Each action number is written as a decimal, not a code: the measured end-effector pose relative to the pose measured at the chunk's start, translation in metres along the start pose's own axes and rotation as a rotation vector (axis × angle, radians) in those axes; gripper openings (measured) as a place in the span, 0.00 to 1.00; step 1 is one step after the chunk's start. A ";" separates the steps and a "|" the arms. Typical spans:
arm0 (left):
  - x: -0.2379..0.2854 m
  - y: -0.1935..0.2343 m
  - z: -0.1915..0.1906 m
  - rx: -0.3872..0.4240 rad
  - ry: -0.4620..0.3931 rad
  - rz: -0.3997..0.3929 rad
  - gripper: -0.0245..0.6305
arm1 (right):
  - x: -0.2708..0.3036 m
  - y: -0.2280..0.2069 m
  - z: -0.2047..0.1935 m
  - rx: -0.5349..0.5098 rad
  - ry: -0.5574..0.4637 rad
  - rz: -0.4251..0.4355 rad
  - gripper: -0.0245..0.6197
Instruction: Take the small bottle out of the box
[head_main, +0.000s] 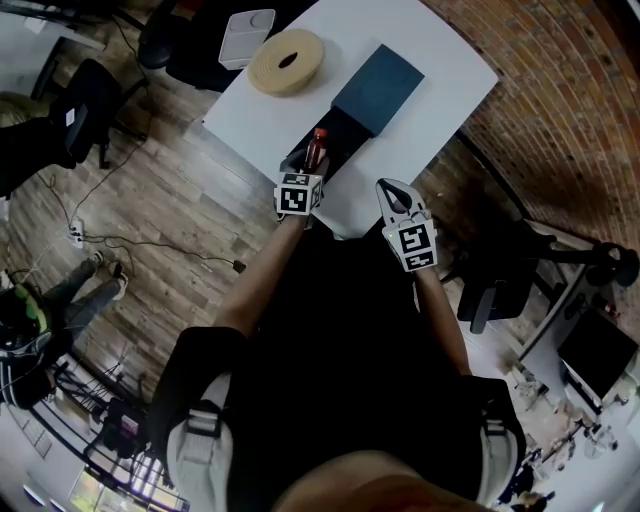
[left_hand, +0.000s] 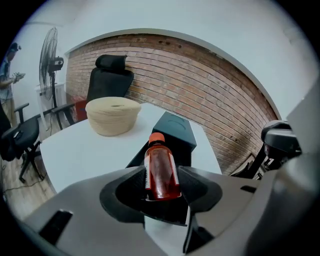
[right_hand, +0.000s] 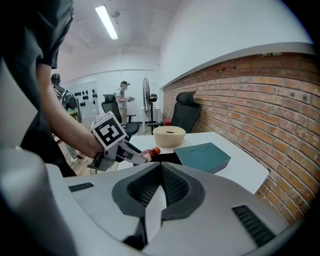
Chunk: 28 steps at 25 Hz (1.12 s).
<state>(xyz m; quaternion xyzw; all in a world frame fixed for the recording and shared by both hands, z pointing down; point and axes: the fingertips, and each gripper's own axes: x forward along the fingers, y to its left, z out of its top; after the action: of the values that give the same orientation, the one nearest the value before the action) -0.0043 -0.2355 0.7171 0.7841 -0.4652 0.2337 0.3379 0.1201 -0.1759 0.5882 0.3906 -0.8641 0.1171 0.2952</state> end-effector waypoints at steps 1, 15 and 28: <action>-0.003 -0.001 0.002 0.016 -0.006 -0.002 0.36 | -0.001 0.001 0.000 -0.001 -0.003 -0.003 0.04; -0.048 -0.010 0.029 0.041 -0.118 -0.036 0.36 | -0.014 0.004 0.004 -0.014 -0.035 -0.033 0.04; -0.079 -0.026 0.045 0.109 -0.175 -0.046 0.36 | -0.021 -0.002 0.010 -0.015 -0.070 -0.052 0.04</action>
<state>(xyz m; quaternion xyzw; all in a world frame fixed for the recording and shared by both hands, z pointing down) -0.0153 -0.2154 0.6259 0.8292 -0.4614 0.1812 0.2581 0.1286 -0.1685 0.5675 0.4146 -0.8643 0.0889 0.2705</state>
